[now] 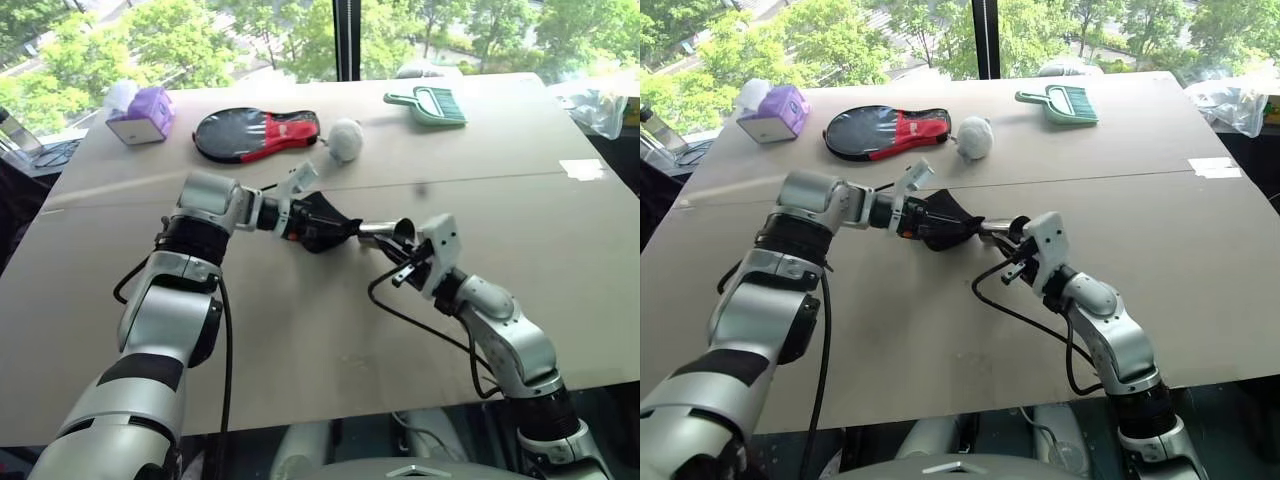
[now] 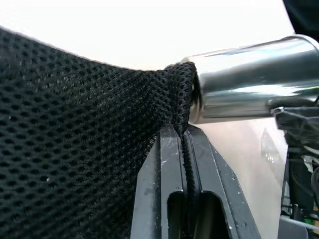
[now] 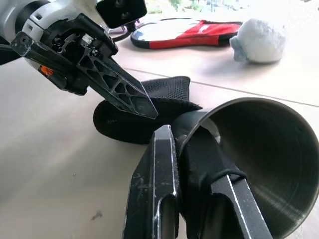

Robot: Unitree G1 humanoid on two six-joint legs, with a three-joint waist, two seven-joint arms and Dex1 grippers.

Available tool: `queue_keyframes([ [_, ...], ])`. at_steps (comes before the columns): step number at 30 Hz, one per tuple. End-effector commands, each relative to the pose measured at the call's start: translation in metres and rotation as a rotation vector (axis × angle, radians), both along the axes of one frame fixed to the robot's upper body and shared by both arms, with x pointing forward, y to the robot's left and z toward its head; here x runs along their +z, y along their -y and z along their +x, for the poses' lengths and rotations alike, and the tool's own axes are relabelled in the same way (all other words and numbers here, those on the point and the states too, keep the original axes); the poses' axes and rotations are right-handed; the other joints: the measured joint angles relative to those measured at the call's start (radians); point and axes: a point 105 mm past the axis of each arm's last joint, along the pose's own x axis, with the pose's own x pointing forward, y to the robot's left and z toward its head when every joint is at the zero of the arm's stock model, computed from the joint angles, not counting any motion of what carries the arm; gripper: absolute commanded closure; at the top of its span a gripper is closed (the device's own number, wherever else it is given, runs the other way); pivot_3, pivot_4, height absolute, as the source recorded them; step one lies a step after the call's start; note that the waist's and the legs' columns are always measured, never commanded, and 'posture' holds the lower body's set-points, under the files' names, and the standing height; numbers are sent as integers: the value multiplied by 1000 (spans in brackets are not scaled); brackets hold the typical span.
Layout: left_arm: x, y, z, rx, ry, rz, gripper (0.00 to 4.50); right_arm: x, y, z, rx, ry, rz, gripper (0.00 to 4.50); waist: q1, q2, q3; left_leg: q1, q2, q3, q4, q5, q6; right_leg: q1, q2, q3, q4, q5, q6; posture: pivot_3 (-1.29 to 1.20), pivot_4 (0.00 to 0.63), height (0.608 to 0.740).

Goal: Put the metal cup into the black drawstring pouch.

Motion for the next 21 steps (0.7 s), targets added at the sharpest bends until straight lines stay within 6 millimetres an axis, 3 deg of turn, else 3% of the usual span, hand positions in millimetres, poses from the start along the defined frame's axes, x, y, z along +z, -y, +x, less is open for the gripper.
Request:
queue_keyframes([
  [1,22,1,3,-77,231,65,4500,-2,-2,7,-37,36,-63,4474,-2,0,0,0,0,0,0,0,0,0,0,0,0,0,0,0,150,740],
  [5,28,0,0,-193,465,161,4500,-8,11,11,-101,33,-124,4474,-4,0,0,0,0,0,0,0,0,0,-1,0,-1,0,0,0,150,740],
  [9,14,-9,-8,-486,866,427,4500,-4,27,-1,-116,45,-144,4474,0,0,0,0,0,0,-1,0,0,0,-1,0,-1,0,0,0,150,740],
  [13,1,-21,-9,-638,1056,554,4500,-5,40,-14,-104,31,-192,4474,15,0,0,0,0,0,-1,0,0,0,-2,0,-2,0,0,0,150,740],
  [17,-2,-36,1,-647,1139,631,4500,-3,45,-18,-106,26,-211,4474,16,0,0,0,0,0,0,0,0,1,-2,-1,-1,0,0,0,150,740],
  [20,5,-33,12,-585,1225,643,3655,-3,44,-19,-103,26,-221,4500,13,0,0,0,0,0,0,0,0,1,-1,-1,-1,0,0,0,150,740],
  [21,7,-33,17,-571,1259,667,3165,-3,43,-19,-101,30,-225,4500,13,0,0,0,0,0,0,0,0,1,-1,-1,-1,0,0,0,150,740],
])
